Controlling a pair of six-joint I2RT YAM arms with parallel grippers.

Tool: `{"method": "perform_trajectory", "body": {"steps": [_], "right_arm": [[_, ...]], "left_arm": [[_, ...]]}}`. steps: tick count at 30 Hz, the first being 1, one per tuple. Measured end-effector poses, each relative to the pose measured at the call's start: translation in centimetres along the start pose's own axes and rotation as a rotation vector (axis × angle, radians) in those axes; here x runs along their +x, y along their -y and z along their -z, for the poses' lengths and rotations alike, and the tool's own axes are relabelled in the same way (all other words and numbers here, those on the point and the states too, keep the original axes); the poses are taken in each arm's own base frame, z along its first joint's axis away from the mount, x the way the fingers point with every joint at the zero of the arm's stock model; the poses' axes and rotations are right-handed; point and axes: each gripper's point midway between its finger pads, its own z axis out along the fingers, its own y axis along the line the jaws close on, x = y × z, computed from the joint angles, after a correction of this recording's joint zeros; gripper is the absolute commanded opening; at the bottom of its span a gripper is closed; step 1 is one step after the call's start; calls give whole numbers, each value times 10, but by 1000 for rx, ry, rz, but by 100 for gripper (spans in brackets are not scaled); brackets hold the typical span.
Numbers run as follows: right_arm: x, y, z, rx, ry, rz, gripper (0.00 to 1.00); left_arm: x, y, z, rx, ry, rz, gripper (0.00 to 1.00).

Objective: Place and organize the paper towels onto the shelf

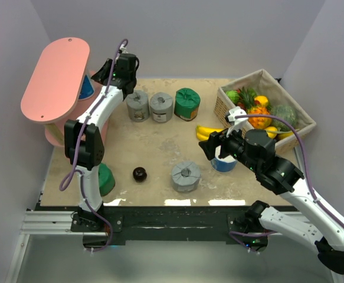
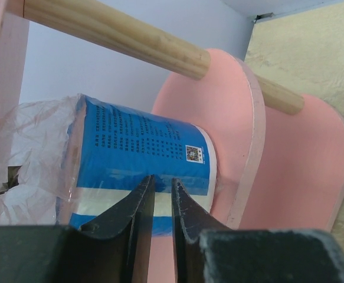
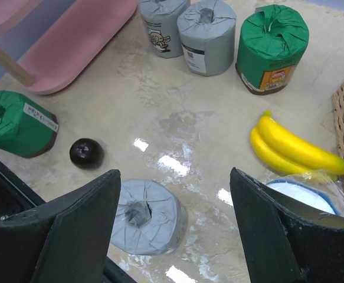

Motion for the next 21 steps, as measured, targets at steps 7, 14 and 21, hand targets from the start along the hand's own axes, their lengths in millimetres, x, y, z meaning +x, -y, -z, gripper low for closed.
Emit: {"method": "perform_trajectory", "body": {"steps": [7,14,21], "right_arm": [[-1,0,1,-1,3,-1,78],[-1,0,2,-1,4,-3,78],[3,0,2,7,-10,-31,77]], "left_arm": [[5,3,-3,-2,-10,-7,24],[6,5,-3,12,-10,2,25],[-4,17,13,112,28,37,32]]}}
